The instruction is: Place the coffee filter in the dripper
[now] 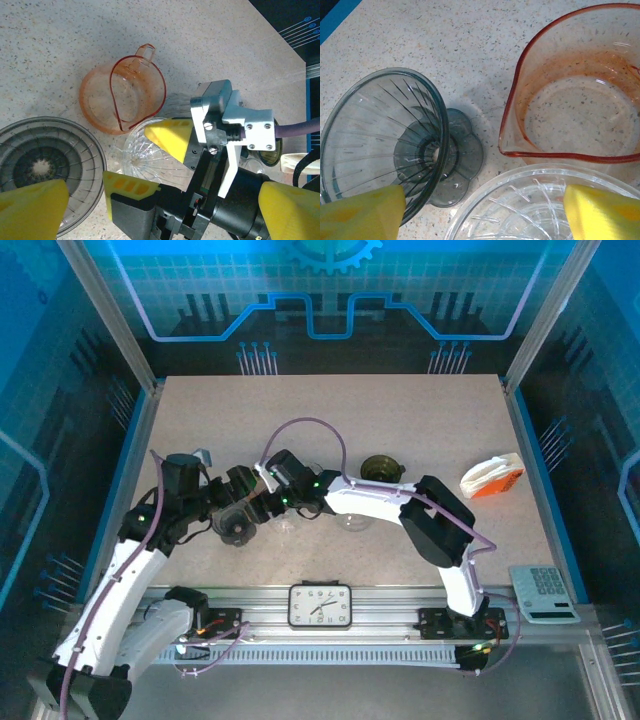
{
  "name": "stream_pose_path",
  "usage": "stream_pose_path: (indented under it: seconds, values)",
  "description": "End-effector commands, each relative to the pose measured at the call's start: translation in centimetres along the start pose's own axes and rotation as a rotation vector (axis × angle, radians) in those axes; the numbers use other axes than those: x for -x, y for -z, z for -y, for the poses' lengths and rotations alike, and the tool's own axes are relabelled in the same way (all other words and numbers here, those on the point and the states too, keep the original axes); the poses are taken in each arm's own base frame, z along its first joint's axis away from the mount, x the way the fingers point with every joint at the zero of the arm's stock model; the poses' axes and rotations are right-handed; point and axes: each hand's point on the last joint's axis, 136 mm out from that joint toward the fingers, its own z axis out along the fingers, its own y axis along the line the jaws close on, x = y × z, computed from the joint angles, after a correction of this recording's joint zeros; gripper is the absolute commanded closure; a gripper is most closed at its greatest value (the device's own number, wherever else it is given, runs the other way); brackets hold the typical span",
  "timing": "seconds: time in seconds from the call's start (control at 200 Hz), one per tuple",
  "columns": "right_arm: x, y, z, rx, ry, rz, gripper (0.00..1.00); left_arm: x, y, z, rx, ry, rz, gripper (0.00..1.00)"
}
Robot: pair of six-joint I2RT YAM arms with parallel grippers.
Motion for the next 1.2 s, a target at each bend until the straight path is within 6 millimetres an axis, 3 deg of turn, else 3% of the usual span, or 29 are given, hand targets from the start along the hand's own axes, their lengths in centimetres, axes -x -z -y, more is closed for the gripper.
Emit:
stream_pose_path:
  seconds: [0.0, 0.19, 0.285, 0.445, 0.56, 0.69, 0.941, 1.196]
  values:
    - [1.9, 2.9, -1.2, 0.032, -0.002, 0.078, 0.16, 0.6, 1.1, 0.9, -0.023, -0.012, 0.022, 0.01]
    - [1.7, 7.5, -2.5, 0.036, -0.001, 0.127, 0.15, 1.0, 1.3, 1.7, -0.054, -0.011, 0.038, 0.01]
    - [0.5, 10.0, -1.5, -0.015, -0.034, 0.129, 0.16, 0.9, 1.0, 1.7, -0.058, -0.007, 0.031, 0.01]
    - [-3.5, 13.8, 2.9, -0.186, -0.109, 0.038, 0.25, 0.3, 0.0, 1.3, -0.063, 0.012, 0.013, 0.01]
    - [-6.0, 16.5, 7.7, -0.329, -0.187, -0.048, 0.38, 0.0, -1.0, 1.1, -0.065, 0.028, -0.002, 0.01]
    - [-7.2, 18.6, 11.7, -0.401, -0.250, -0.100, 0.42, -0.1, -1.8, 1.0, -0.063, 0.039, -0.019, 0.01]
    - [-7.4, 19.3, 16.4, -0.442, -0.296, -0.153, 0.48, -0.8, -2.3, 0.4, -0.049, 0.033, -0.044, 0.01]
    - [-8.3, 17.3, 17.6, -0.427, -0.305, -0.227, 0.49, -1.0, -2.2, 0.1, -0.040, 0.020, -0.046, 0.01]
